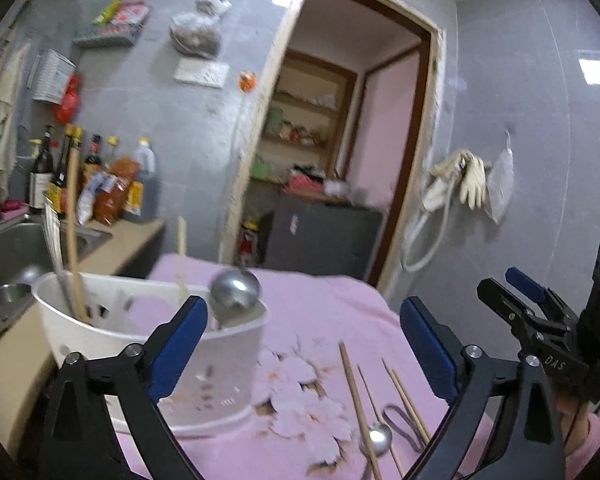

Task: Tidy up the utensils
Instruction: 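Move both tools down to the chopsticks lying on the pink cloth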

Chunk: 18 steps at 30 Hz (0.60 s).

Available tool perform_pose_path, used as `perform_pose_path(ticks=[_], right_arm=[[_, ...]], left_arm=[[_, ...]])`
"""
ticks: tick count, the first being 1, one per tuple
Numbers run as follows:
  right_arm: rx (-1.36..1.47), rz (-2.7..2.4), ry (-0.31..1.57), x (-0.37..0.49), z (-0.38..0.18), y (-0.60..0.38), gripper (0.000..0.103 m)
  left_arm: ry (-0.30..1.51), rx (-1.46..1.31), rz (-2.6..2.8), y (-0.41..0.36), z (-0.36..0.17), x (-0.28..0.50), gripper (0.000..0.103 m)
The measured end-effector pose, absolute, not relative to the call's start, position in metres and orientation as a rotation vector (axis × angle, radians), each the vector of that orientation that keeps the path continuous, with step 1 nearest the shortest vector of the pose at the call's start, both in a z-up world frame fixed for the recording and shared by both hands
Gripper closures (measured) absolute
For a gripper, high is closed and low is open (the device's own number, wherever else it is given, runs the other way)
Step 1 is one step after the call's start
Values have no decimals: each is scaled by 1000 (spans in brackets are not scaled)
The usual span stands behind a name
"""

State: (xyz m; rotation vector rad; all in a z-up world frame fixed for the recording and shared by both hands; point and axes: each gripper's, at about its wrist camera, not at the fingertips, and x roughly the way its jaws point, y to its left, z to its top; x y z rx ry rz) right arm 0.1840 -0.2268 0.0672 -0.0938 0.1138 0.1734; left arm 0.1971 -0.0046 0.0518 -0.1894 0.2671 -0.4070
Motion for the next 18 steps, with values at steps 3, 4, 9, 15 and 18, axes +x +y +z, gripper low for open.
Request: perform_pose_path(ticks=[3, 4, 9, 15, 18], right_arm=[[-93, 150, 160, 186, 57, -237, 0], [-96, 141, 179, 187, 54, -239, 0], [-77, 115, 309, 197, 31, -256, 0], [-45, 120, 480, 212, 6, -270, 0], [-31, 142, 556, 221, -2, -275, 5]], left_arm=[[319, -161, -431, -19, 44, 201, 7], [339, -150, -438, -25, 41, 203, 7], [409, -96, -467, -48, 25, 208, 7], [557, -77, -493, -67, 1, 221, 7], [639, -79, -482, -74, -6, 232, 8]])
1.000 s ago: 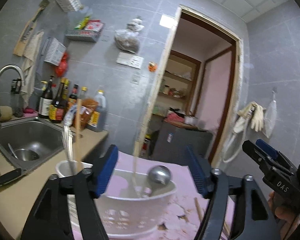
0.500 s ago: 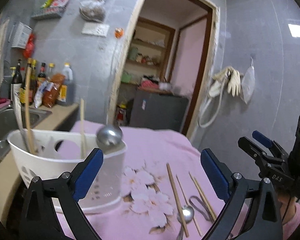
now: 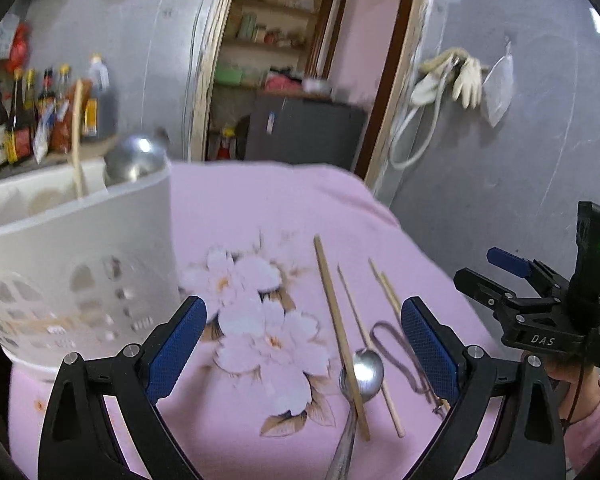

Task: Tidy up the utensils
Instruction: 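Move both tools down to the chopsticks lying on the pink cloth, then close the left gripper on a wooden chopstick while the right gripper closes on another chopstick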

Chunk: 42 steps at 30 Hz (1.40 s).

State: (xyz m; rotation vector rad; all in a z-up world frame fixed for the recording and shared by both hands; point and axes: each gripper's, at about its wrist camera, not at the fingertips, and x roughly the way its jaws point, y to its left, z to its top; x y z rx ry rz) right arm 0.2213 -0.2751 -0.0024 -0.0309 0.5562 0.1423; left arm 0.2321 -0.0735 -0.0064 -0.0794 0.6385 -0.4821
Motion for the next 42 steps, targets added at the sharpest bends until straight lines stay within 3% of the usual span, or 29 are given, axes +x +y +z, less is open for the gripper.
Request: perform_pose_path(ticks=[8, 12, 25, 32, 34, 42], right_arm=[[13, 234, 742, 246, -20, -277, 49], [28, 273, 803, 255, -25, -275, 61], [19, 295, 926, 280, -35, -263, 78], [61, 305, 994, 295, -34, -262, 84], [71, 306, 1007, 295, -34, -262, 90], [62, 325, 1084, 297, -33, -259, 92]], left_arm=[[795, -112, -491, -81, -21, 259, 10], [847, -92, -515, -89, -23, 273, 30], [992, -93, -560, -108, -38, 323, 72], [1042, -91, -548, -115, -41, 344, 85], [1052, -74, -537, -114, -41, 343, 96], [1062, -50, -445, -107, -38, 320, 98]])
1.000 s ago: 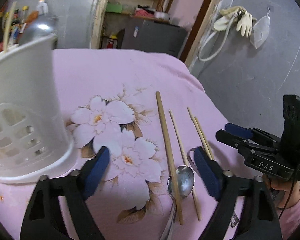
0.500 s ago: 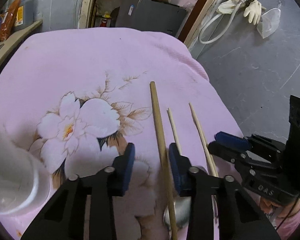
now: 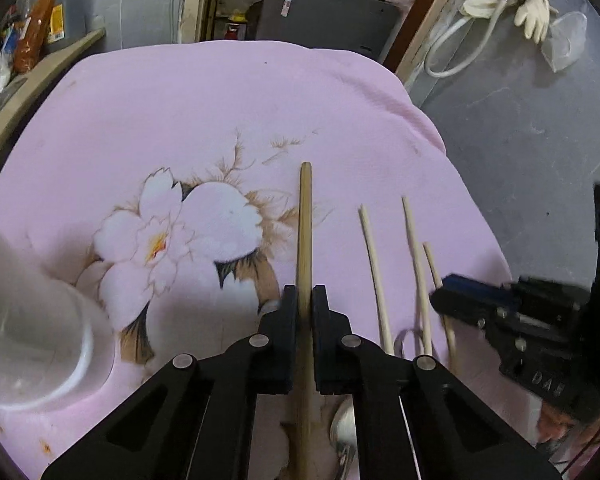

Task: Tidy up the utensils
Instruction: 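Close the left gripper on a wooden chopstick while the right gripper closes on another chopstick, then lift both chopsticks and carry them over the white caddy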

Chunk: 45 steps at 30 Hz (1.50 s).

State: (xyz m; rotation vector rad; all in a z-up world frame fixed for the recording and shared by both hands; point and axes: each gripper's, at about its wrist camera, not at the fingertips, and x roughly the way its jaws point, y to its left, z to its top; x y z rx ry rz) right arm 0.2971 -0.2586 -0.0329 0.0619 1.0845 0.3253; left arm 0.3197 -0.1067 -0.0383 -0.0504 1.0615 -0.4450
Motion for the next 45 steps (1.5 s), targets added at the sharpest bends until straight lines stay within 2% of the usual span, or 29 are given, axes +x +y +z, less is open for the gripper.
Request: perform_pose_path(ticks=[8, 10, 20, 23, 35, 45], right_arm=[[77, 274, 1139, 308, -33, -253, 93], [103, 258, 1127, 306, -32, -255, 96], [386, 307, 1050, 288, -31, -288, 100], [381, 321, 960, 272, -19, -289, 100], [197, 362, 394, 189, 33, -245, 100], [153, 428, 146, 184, 79, -210, 100]], left_arm=[[1119, -82, -466, -105, -39, 328, 98], [1110, -112, -462, -102, -39, 326, 99], [914, -159, -465, -85, -16, 278, 99], [840, -177, -467, -81, -7, 265, 99], [447, -249, -479, -61, 26, 211, 99], [195, -274, -410, -35, 67, 188, 99]])
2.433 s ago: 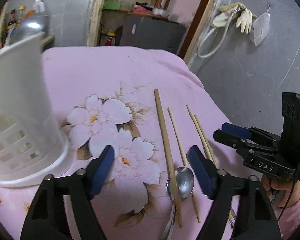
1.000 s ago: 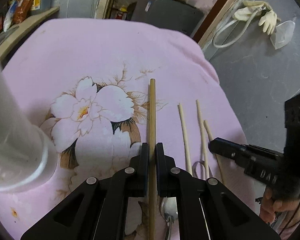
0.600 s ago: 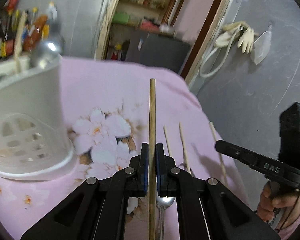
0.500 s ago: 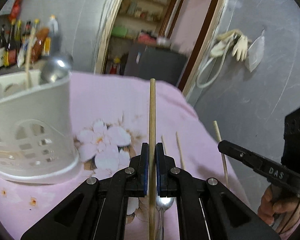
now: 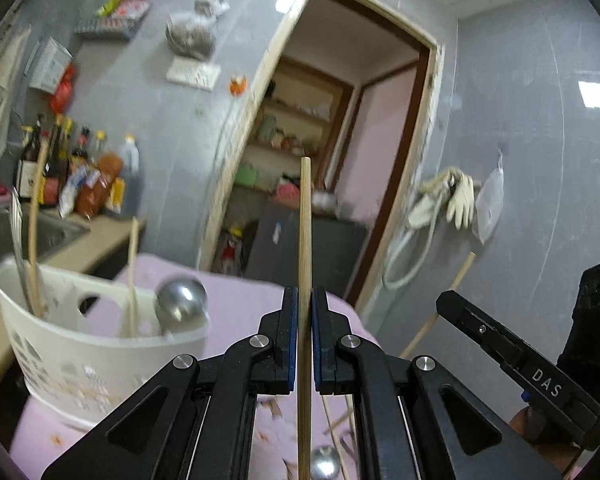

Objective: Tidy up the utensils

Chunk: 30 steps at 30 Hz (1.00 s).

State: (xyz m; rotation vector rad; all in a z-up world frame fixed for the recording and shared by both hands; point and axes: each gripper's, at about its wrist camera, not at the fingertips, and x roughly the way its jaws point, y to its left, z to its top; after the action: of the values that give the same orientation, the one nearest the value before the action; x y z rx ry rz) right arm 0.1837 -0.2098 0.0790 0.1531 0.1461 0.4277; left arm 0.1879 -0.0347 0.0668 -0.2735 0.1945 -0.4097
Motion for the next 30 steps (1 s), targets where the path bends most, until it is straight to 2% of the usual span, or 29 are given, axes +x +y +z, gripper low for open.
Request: perform_pose_path(ticks=[17, 30], right_arm=[[171, 581, -12, 206, 135, -138, 100], [186, 636, 1, 241, 137, -91, 101]], left_arm=[[-38, -359, -217, 81, 120, 208, 99], [-81, -363, -30, 134, 104, 225, 99]])
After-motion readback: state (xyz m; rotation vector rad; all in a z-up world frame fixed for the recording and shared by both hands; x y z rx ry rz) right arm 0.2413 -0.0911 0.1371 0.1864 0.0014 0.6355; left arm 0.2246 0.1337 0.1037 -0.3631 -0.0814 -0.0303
